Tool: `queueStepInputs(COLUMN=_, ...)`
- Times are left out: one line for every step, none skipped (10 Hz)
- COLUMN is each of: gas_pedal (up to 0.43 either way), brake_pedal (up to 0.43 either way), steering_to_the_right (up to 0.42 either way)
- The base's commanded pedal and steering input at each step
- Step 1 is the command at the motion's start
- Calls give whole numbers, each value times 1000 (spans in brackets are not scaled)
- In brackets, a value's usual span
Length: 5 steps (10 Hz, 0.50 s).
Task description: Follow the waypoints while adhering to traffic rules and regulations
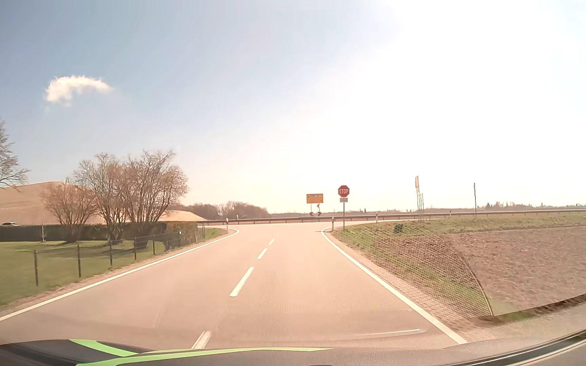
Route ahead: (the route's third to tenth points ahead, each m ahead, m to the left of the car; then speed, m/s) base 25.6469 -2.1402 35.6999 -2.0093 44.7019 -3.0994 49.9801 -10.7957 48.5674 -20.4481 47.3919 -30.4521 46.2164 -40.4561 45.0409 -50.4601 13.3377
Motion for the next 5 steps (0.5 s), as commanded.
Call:
queueStepInputs(gas_pedal=0, brake_pedal=232, steering_to_the_right=4)
queueStepInputs(gas_pedal=0, brake_pedal=232, steering_to_the_right=4)
queueStepInputs(gas_pedal=0, brake_pedal=232, steering_to_the_right=4)
queueStepInputs(gas_pedal=0, brake_pedal=232, steering_to_the_right=4)
queueStepInputs(gas_pedal=0, brake_pedal=232, steering_to_the_right=3)
